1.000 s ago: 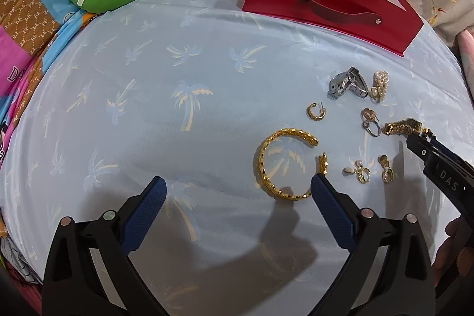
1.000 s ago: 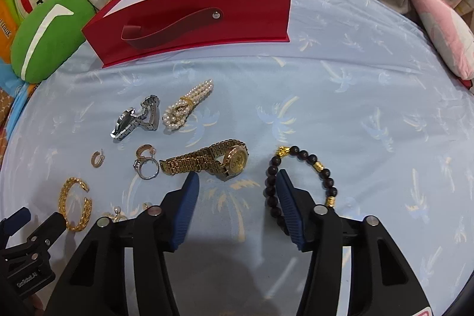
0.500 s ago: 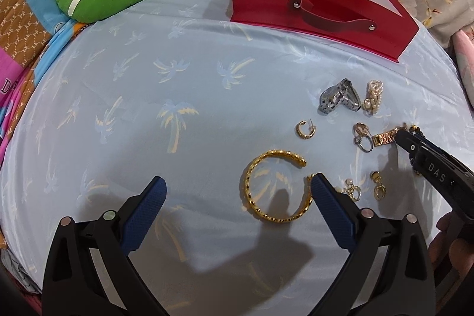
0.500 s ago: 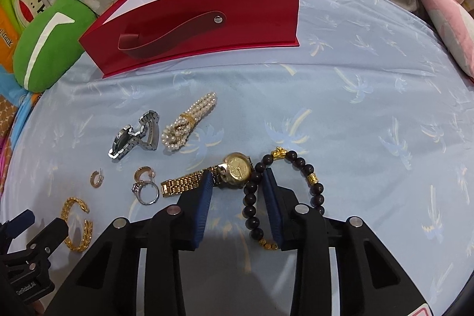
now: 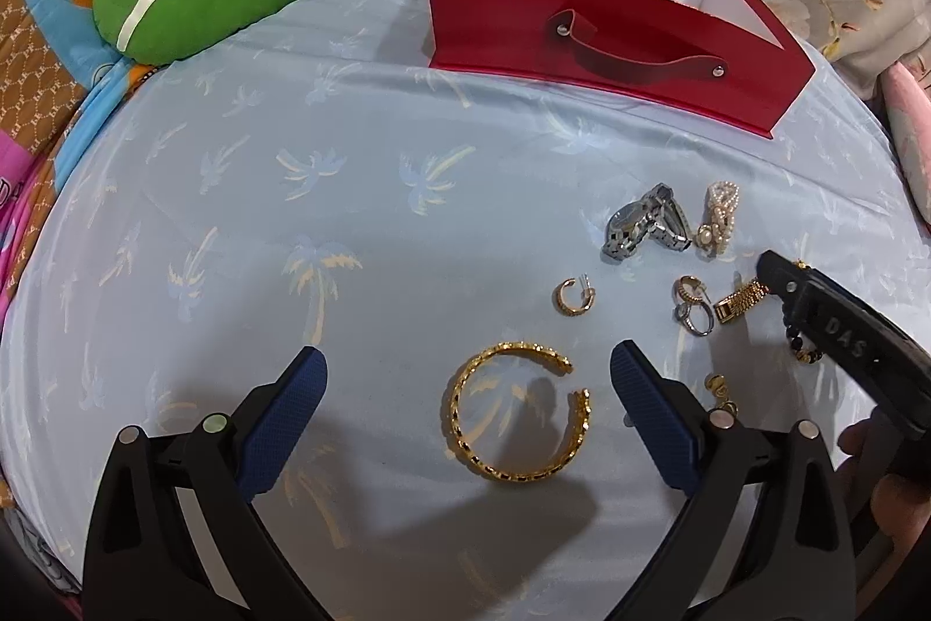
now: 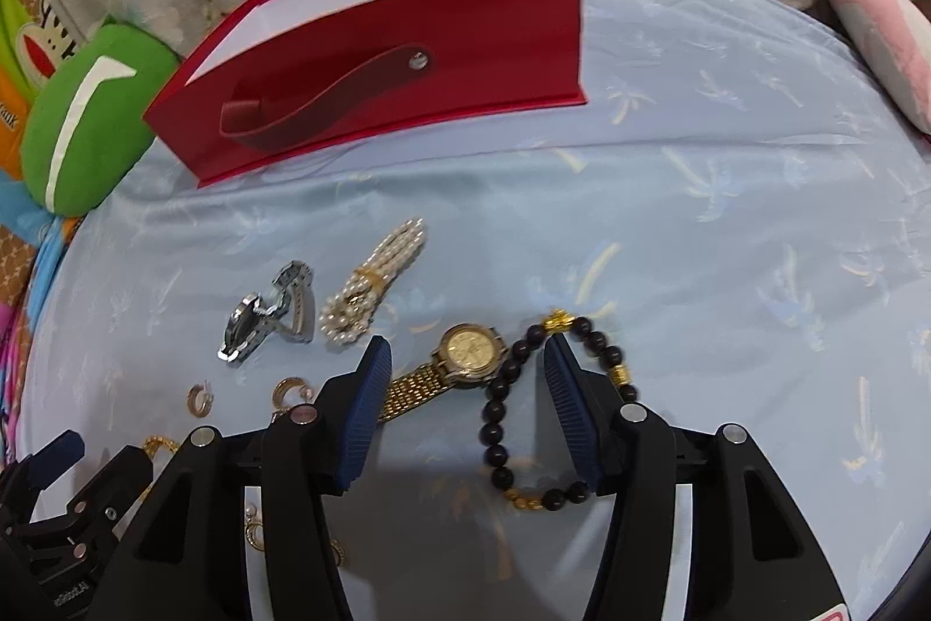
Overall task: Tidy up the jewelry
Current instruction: 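Move the right tool to the gold watch and close on its band, then grasp the silver ring piece with the left tool while the right tool holds the gold watch, then carry the silver piece and gold watch into the red box with both tools, then open both tools to drop the silver piece and watch in the box, then grasp the pearl strand with the left tool while the right tool grasps the black-bead bracelet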
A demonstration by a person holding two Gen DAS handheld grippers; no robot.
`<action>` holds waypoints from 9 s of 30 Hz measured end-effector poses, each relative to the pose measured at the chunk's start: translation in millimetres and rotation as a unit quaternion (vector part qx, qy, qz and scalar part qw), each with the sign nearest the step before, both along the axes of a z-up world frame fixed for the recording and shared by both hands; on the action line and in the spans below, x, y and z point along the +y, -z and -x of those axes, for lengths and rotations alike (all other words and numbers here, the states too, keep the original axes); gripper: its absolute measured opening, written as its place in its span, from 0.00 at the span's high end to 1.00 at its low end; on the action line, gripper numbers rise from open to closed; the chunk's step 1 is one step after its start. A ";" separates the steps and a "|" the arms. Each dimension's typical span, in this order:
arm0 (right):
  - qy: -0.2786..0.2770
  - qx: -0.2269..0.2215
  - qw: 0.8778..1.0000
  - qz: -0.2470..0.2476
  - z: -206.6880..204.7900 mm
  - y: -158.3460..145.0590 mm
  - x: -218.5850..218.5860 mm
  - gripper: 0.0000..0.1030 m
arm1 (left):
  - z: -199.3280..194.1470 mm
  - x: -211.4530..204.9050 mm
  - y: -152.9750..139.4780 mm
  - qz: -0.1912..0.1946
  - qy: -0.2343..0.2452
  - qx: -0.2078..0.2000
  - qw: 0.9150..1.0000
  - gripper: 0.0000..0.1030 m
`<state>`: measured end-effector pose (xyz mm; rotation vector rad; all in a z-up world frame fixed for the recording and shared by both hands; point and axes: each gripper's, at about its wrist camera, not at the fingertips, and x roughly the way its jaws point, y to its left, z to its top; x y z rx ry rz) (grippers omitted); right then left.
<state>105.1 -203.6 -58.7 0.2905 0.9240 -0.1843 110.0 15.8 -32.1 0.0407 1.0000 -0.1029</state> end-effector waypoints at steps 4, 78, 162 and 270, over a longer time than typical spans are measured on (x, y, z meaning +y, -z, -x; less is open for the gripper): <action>0.013 -0.005 1.000 -0.019 15.4 -10.3 -12.7 0.48 | -2.8 1.7 2.1 0.002 -0.003 0.003 1.000 0.07; 0.010 0.003 1.000 -0.015 6.5 -0.8 -14.3 0.79 | -68.6 -83.4 21.4 0.024 0.111 0.002 0.994 0.78; -0.081 -0.042 0.996 0.019 -325.5 -72.2 -42.8 0.78 | -363.3 -104.7 -64.4 0.027 0.042 -0.086 0.995 0.81; 0.043 0.030 0.998 0.025 81.0 4.4 -73.0 0.93 | -56.9 -148.3 20.7 0.045 0.119 0.010 0.992 0.72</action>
